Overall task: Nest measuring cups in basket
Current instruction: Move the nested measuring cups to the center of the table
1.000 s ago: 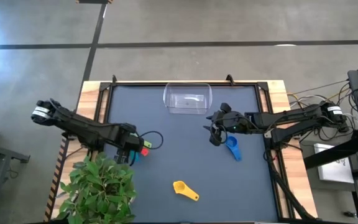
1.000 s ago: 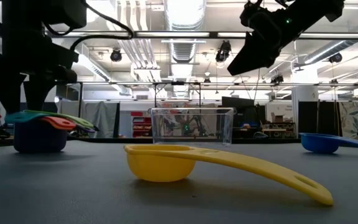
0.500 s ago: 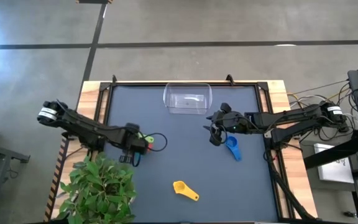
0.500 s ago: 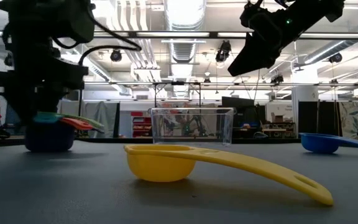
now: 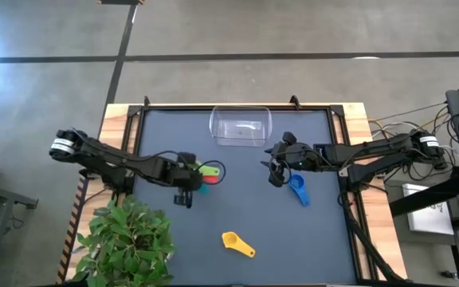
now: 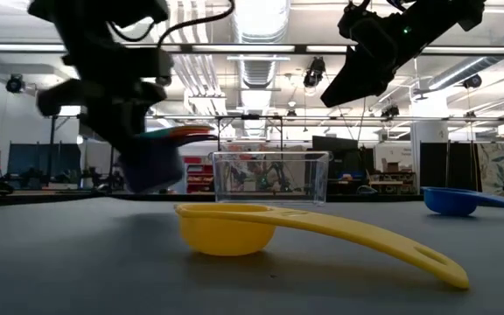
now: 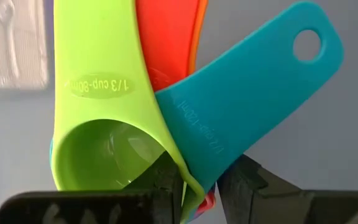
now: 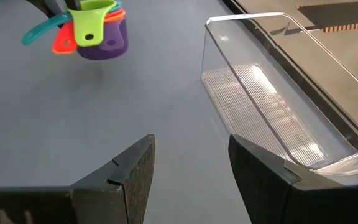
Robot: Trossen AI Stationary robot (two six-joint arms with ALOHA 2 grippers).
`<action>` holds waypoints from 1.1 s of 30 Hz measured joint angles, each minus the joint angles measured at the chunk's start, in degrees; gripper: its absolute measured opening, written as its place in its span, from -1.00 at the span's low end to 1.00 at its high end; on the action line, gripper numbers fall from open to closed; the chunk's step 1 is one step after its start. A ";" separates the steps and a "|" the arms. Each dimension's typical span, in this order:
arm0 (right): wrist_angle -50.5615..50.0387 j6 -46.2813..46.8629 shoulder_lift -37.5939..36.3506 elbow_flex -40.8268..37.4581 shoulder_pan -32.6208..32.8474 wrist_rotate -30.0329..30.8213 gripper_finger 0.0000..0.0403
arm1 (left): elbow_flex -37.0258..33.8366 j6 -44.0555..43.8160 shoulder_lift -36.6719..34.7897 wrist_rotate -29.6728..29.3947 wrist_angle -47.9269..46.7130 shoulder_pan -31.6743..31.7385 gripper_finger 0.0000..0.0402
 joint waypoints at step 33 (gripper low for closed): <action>-1.57 -0.80 -0.02 -0.02 -0.02 0.48 -0.04 | 23.57 6.53 23.39 6.89 1.10 8.15 0.26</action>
